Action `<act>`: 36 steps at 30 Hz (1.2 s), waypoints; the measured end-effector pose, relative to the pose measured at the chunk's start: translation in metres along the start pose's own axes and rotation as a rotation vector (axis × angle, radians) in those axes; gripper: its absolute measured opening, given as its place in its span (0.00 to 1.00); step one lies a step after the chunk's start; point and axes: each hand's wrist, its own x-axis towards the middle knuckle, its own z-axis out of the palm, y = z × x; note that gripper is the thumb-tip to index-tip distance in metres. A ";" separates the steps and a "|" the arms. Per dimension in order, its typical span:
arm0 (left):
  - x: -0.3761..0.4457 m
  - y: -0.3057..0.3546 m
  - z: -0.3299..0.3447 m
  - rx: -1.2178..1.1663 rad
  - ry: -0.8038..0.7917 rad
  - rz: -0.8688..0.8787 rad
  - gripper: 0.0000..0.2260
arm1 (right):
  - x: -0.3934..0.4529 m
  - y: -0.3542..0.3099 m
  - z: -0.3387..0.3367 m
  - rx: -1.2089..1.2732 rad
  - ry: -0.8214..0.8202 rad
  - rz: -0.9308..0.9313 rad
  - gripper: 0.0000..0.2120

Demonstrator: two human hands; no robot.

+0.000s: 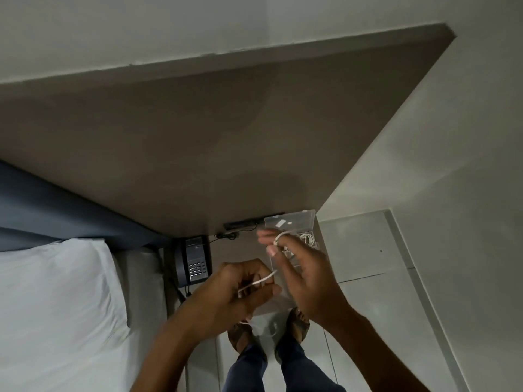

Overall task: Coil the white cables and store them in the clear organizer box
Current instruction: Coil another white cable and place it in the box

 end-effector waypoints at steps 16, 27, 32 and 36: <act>0.010 0.055 -0.026 -0.330 0.336 0.213 0.13 | -0.018 -0.052 -0.015 1.556 -0.339 0.334 0.15; -0.020 0.042 -0.001 0.088 0.137 0.125 0.08 | -0.006 -0.066 -0.008 0.606 0.046 0.123 0.18; -0.020 0.052 -0.027 0.085 0.064 0.183 0.07 | -0.016 -0.057 -0.003 0.081 -0.025 0.020 0.16; -0.019 0.059 -0.050 0.118 0.112 0.240 0.05 | -0.023 -0.053 -0.019 0.068 -0.193 0.062 0.12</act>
